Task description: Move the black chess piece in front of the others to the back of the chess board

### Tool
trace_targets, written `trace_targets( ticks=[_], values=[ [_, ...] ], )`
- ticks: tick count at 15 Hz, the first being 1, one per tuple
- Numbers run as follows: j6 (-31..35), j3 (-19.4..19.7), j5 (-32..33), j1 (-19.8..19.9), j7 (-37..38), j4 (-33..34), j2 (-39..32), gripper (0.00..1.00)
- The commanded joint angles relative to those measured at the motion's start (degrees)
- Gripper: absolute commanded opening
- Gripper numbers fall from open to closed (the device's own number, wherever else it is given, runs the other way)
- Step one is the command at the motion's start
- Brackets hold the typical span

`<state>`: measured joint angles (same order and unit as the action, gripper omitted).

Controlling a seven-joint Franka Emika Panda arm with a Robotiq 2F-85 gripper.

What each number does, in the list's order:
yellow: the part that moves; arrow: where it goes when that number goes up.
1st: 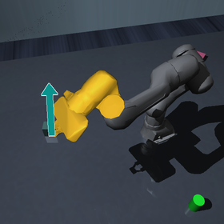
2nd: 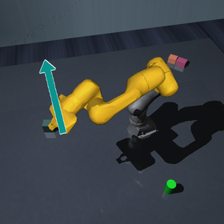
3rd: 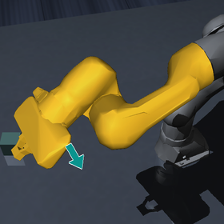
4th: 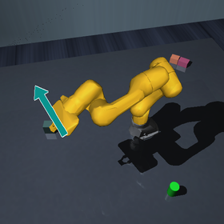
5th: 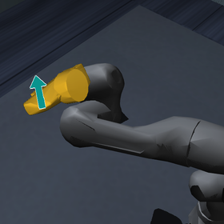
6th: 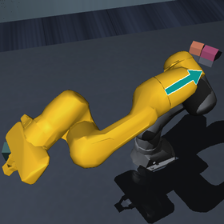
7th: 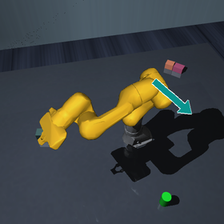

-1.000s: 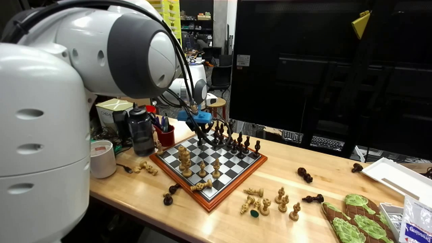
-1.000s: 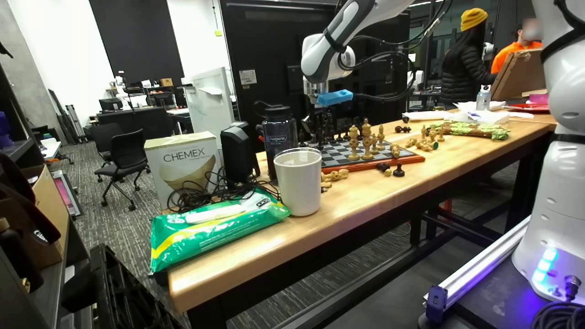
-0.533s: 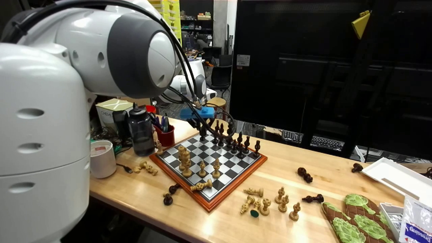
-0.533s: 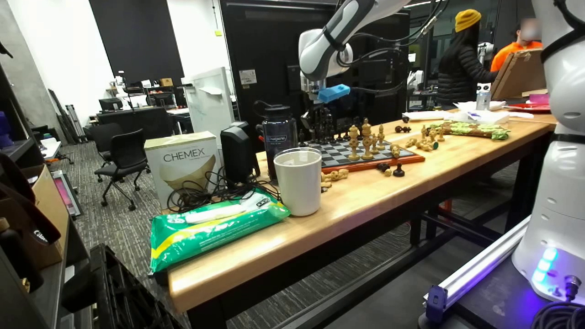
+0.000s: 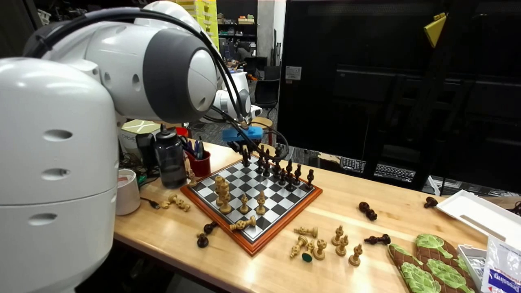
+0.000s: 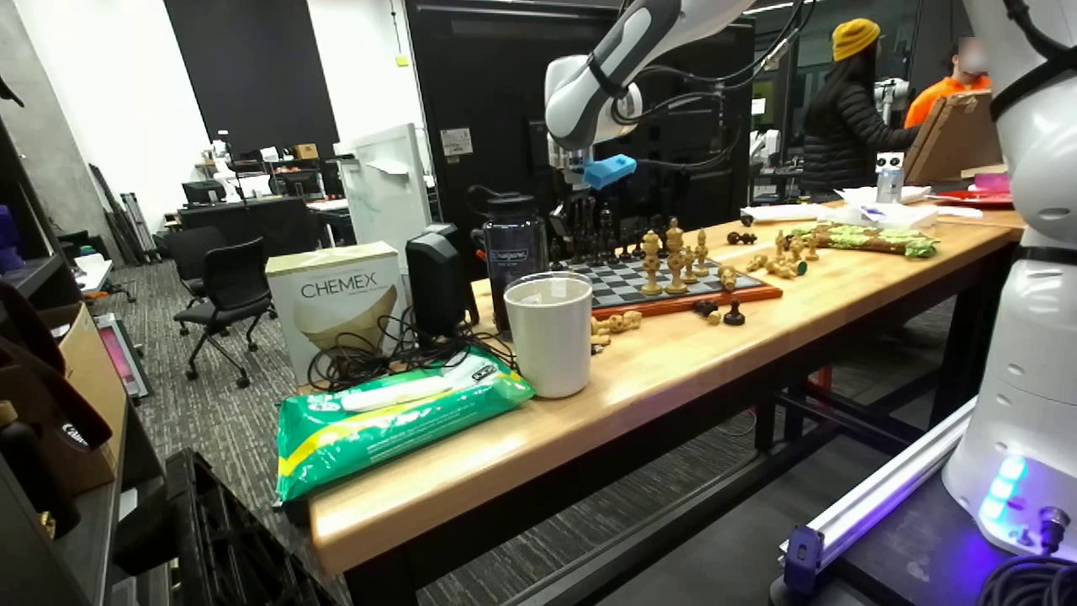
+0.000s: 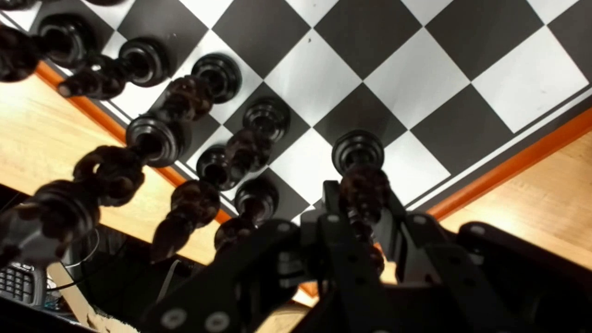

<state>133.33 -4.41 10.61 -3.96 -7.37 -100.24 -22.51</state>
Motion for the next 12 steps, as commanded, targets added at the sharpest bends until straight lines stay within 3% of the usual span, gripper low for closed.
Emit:
trace_targets(
  ticks=[1,12],
  values=[
    [-0.7,0.4,0.5,-0.2,-2.6,3.0,-1.7,0.05],
    [-1.3,1.1,0.9,-0.1,-5.0,6.2,-4.5,0.05]
  ],
)
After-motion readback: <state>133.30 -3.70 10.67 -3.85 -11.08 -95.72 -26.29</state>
